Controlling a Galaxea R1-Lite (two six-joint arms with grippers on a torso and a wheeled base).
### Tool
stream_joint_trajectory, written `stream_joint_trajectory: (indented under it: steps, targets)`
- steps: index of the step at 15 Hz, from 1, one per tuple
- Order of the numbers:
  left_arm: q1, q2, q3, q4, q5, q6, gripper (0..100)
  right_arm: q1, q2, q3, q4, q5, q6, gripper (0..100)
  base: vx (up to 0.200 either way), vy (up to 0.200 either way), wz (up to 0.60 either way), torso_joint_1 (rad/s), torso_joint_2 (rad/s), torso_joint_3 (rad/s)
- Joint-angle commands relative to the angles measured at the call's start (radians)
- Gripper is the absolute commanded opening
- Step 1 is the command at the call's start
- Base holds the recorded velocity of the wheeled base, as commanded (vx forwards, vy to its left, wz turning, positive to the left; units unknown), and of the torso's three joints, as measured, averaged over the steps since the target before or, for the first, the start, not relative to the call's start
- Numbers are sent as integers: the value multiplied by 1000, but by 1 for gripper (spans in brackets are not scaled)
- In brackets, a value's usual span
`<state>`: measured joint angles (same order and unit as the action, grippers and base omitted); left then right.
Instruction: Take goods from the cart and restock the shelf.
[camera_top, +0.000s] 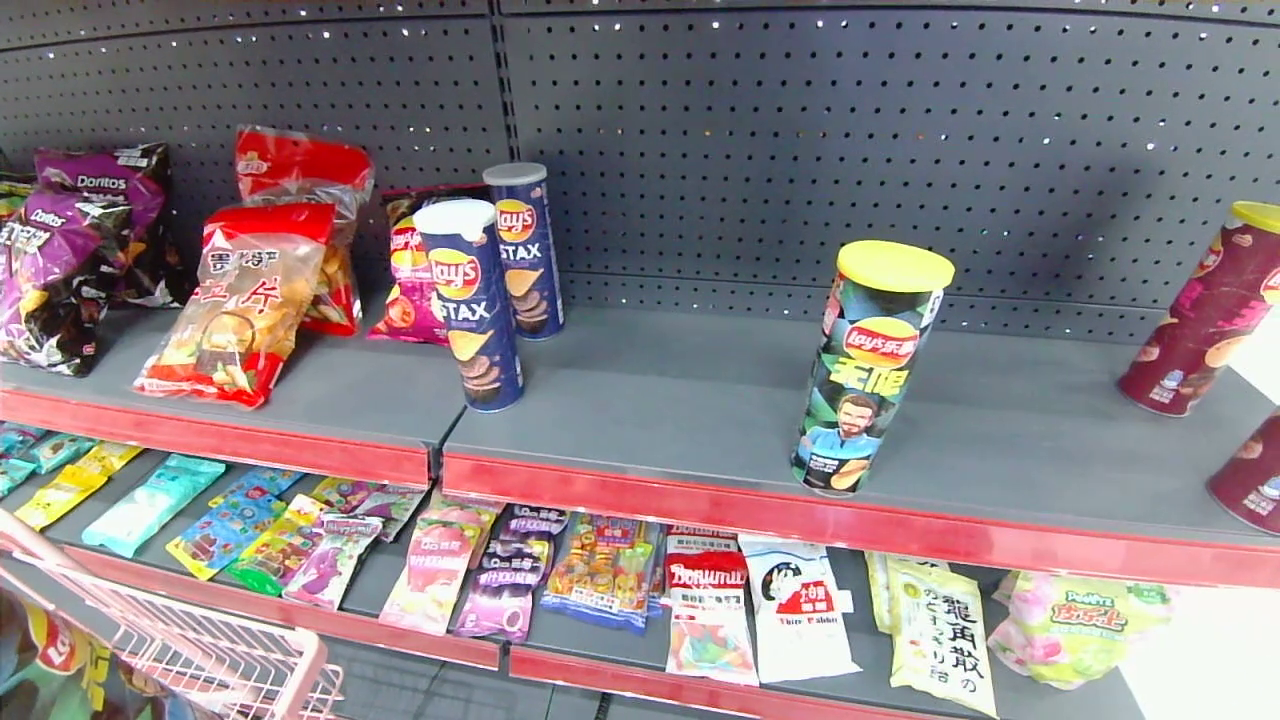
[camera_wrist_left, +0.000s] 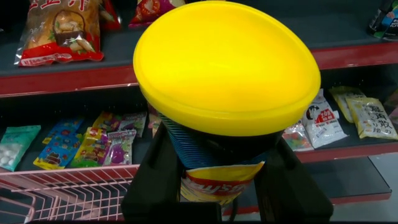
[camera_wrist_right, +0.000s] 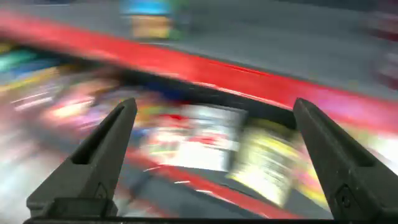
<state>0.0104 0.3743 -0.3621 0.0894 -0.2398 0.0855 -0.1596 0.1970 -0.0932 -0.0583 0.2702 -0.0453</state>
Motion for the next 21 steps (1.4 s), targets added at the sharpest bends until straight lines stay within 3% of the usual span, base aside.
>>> stream_joint_trajectory:
  steps: [1,2,3,5,6,8,10,13,14,16,21]
  targets:
    - [0,5,5,0,-4,-1,0,-21,-96,75,52,-361,-7,100,0,0,0,0,0,0]
    - [0,6,6,0,-12,-1,0,-21,-96,73,46,-402,-7,100,0,0,0,0,0,0]
    - [0,9,6,0,-27,-1,0,-15,-96,75,43,-341,-8,100,0,0,0,0,0,0]
    - [0,25,5,0,-47,-1,0,-12,-97,75,43,-123,-5,100,0,0,0,0,0,0]
    - [0,28,5,0,-50,-1,0,-12,-97,75,43,-97,-13,100,0,0,0,0,0,0]
    - [0,22,6,0,-50,-1,0,-12,-96,70,48,-157,-30,100,0,0,0,0,0,0]
    - [0,20,6,-2,-50,-1,0,-21,2,69,52,-330,-30,100,0,0,0,0,0,0]
    - [0,22,6,-2,-50,-1,0,130,-25,64,60,-200,-24,100,0,0,0,0,0,0]
    - [0,22,6,-2,-50,-1,0,167,-62,64,63,-203,-24,100,0,0,0,0,0,0]
    - [0,6,9,0,-50,-1,0,169,-188,66,58,-218,-21,100,0,0,0,0,0,0]
    - [0,-21,22,0,-55,-1,0,163,-195,93,54,-238,4,100,0,0,0,0,0,0]
